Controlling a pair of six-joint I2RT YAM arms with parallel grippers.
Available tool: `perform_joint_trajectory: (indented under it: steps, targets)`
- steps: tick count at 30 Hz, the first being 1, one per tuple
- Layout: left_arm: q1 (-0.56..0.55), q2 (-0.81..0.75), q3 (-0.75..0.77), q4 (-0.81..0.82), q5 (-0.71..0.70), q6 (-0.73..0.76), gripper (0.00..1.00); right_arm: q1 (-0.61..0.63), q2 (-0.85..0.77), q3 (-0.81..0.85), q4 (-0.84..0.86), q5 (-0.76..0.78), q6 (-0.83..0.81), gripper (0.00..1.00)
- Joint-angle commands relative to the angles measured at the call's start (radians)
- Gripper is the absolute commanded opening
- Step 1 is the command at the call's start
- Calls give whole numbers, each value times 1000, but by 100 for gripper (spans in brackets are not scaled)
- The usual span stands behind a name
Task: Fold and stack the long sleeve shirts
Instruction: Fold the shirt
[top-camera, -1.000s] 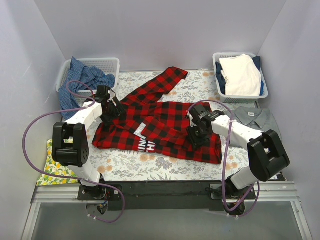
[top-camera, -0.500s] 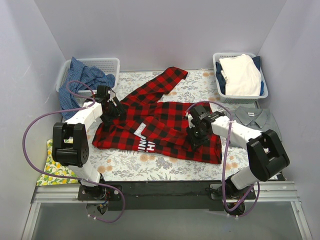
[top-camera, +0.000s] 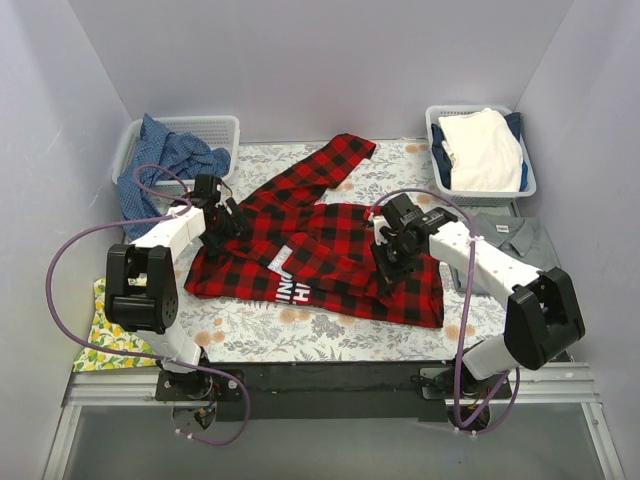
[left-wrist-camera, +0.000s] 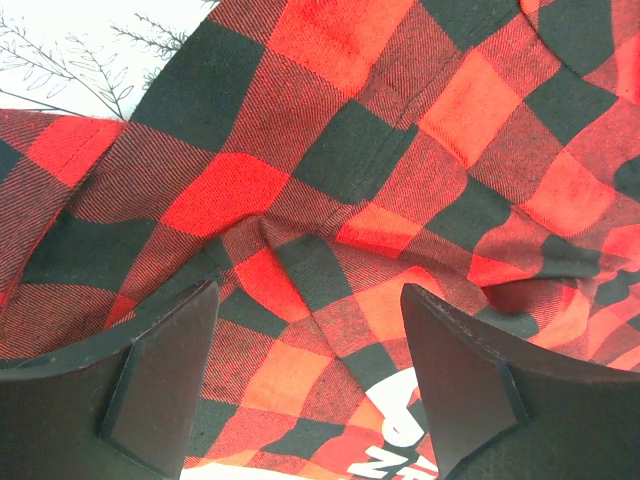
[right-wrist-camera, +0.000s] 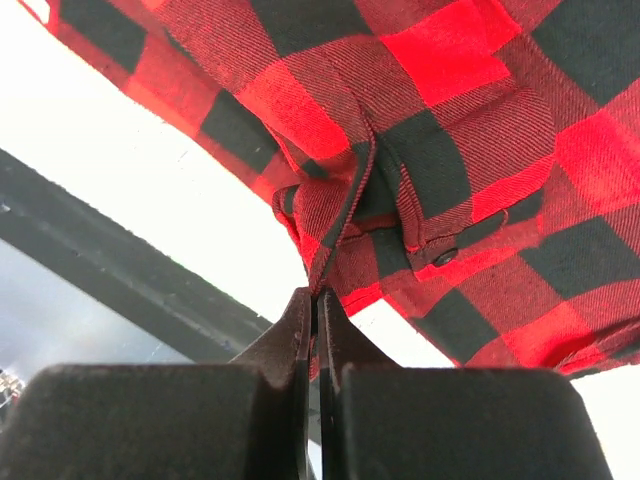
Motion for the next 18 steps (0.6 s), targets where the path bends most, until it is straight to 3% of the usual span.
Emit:
perform_joint_trajectory:
  steps: [1,9,13,16,18]
  targets:
    - [5,2,-4,17,-20,18,73,-11,-20,4,-131,1,-5,1]
    - [12,-2,-2,10,-22,33,73,-23,-19,-100,-187,119,13,1]
    - [17,-4,4,6,-54,40,73,-25,-43,-114,-193,174,42,43]
    - [22,-1,10,4,-54,44,73,-29,-54,-81,-185,188,58,56]
    - [23,1,16,1,-54,45,73,-32,-51,-45,-184,210,76,58]
